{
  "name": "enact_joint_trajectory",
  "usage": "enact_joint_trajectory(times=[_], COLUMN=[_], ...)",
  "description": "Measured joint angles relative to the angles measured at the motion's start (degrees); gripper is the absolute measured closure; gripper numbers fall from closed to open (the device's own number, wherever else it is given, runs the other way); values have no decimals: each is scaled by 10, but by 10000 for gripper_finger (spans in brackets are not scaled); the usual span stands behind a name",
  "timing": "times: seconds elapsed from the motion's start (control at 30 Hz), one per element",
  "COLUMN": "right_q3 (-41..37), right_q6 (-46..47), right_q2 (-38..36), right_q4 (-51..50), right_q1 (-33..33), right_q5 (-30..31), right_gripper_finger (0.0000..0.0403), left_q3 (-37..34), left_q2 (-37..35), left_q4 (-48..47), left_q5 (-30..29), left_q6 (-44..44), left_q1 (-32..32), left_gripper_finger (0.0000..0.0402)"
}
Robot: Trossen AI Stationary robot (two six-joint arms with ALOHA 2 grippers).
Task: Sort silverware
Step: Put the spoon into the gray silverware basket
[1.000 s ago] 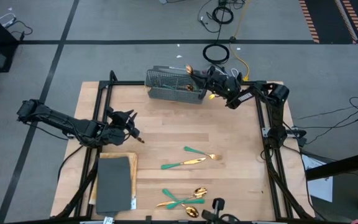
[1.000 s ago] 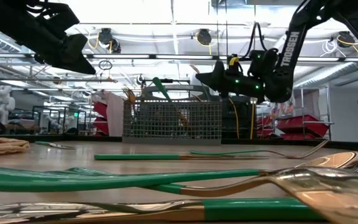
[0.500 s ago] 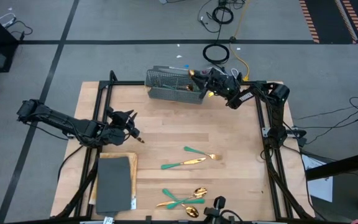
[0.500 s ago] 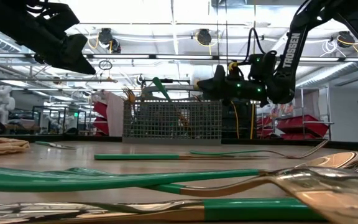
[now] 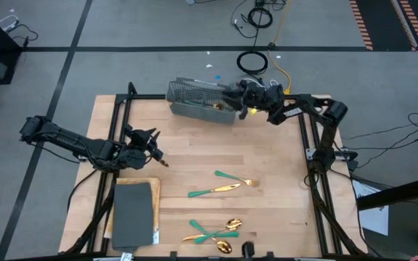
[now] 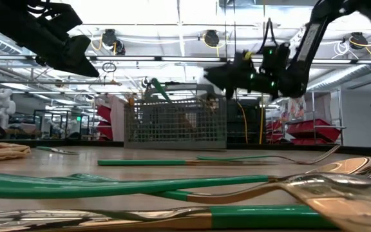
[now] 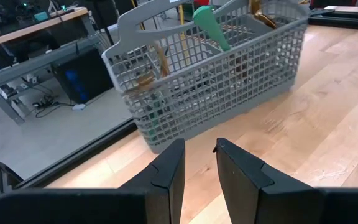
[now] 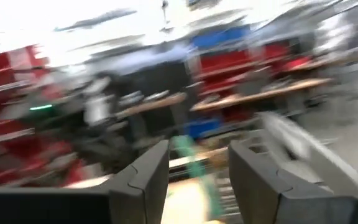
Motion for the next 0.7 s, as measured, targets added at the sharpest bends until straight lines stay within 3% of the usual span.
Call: enact_joint_trajectory(times=[0.13,0.23,0.3,0.4,0.5,0.6,0.7], right_q3=[0,0,0,0,0,0,0], right_q6=[-25,-117,-196,-293,-317,-282,-239], right_q2=[-86,-167,-224,-303,-348,-349,-320], right_q4=[-142,-328,-462,-658,-803,-873,-889], right_q1=[31,64,87,128,189,276,374], right_q5=[-100,-99,-62,57,159,207,216], right_gripper_finger=[242,241,241,241,241,241,241], left_q3=[0,0,0,0,0,0,0], left_q2=[0,0,0,0,0,0,0], left_q4=[0,0,0,0,0,0,0], left_q5=[0,0,0,0,0,3,3], left_q6=[0,0,0,0,0,0,1], left_q1=[0,0,0,0,0,0,0], left_gripper_finger=[303,303,303,303,303,303,303])
